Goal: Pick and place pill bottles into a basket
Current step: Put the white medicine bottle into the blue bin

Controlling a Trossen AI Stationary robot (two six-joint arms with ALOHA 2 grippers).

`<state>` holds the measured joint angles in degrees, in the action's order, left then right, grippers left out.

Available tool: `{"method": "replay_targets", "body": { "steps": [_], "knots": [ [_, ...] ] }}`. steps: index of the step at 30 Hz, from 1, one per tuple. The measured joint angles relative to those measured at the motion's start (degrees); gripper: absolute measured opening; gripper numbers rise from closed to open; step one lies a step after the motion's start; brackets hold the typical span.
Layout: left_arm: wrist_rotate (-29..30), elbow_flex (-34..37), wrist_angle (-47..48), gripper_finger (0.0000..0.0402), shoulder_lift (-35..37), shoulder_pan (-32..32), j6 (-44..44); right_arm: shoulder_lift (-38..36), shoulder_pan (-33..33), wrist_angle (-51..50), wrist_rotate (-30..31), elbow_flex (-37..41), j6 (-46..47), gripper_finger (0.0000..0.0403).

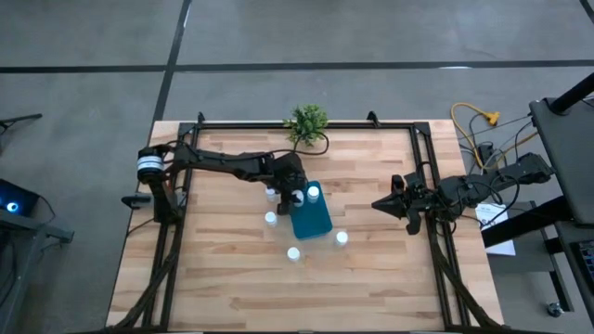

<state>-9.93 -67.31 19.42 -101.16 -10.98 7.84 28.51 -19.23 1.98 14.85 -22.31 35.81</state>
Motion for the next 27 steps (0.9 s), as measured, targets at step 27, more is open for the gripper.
{"method": "replay_targets", "body": {
  "steps": [27],
  "knots": [
    [0.0, -0.4, -3.2, 0.0146, -3.0, -0.2, 1.6, 0.0, 0.0, 0.3, 0.0, 0.0, 0.2, 0.0008]
  ]
}}
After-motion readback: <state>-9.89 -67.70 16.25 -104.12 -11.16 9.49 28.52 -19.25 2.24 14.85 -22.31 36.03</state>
